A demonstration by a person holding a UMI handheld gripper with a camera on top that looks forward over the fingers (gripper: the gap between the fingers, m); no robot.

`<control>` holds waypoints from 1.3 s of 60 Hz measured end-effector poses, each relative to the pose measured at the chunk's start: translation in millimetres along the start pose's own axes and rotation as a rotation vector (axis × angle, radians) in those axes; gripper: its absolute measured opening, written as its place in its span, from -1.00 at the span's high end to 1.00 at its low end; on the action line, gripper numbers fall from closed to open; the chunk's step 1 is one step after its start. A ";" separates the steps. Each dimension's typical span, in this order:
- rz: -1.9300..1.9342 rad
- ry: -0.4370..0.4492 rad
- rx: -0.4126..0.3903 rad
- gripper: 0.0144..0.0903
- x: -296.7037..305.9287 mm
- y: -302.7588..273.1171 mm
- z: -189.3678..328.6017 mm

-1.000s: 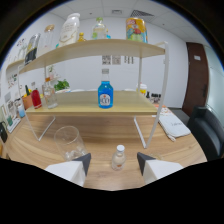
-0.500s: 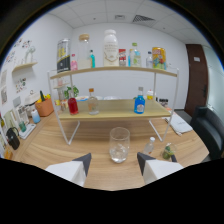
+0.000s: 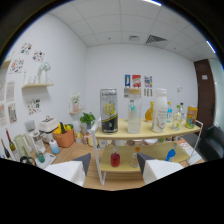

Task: Make me a cup of Mojito.

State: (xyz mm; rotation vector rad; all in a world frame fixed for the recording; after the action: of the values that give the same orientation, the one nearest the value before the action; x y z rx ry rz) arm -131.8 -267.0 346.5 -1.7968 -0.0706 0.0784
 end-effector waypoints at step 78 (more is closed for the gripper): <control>0.026 0.044 0.115 0.04 -17.7 -117.9 108.5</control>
State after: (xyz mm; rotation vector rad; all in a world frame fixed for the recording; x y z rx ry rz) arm -160.1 -136.8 437.3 -1.6844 -0.0108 0.0608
